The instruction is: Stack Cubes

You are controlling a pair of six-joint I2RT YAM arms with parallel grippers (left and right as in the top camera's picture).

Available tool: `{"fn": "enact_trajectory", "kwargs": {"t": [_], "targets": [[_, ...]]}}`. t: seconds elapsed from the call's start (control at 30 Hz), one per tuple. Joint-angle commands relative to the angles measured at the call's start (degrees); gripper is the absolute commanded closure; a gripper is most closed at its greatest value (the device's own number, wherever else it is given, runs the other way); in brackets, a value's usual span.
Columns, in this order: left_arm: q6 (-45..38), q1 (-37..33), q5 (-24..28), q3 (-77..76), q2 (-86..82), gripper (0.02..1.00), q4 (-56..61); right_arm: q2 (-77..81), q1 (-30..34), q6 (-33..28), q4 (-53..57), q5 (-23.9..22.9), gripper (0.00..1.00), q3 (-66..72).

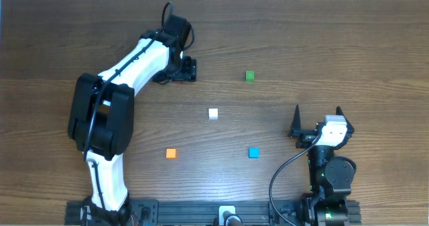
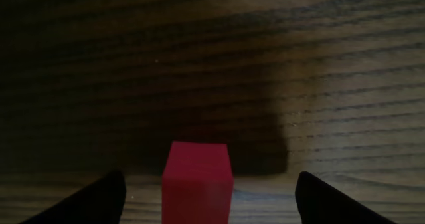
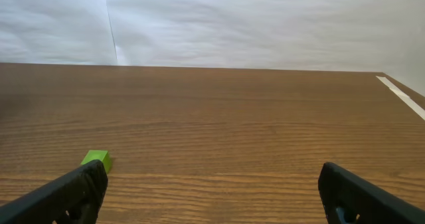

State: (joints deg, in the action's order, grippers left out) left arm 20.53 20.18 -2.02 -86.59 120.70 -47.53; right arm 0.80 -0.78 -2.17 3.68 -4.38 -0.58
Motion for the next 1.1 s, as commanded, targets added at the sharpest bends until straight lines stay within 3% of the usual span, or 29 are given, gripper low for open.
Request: {"fn": "enact_trajectory", "kwargs": {"t": [0.03, 0.33, 0.7, 1.1], "targets": [[-0.83, -0.61, -1.11, -0.79, 0.94, 0.242, 0.15, -0.46, 0.33, -0.24, 0.2, 0.46, 0.009, 0.28], [-0.76, -1.73, -1.07, -0.74, 0.96, 0.413, -0.07, -0.46, 0.33, -0.24, 0.2, 0.46, 0.009, 0.28], [-0.57, -1.81, -0.17, -0.74, 2.36, 0.531, 0.0, -0.46, 0.33, -0.24, 0.2, 0.46, 0.007, 0.28], [-0.52, -1.2, 1.99, -0.76, 2.1, 0.967, 1.22, -0.46, 0.33, -0.24, 0.2, 0.46, 0.009, 0.28]]}}
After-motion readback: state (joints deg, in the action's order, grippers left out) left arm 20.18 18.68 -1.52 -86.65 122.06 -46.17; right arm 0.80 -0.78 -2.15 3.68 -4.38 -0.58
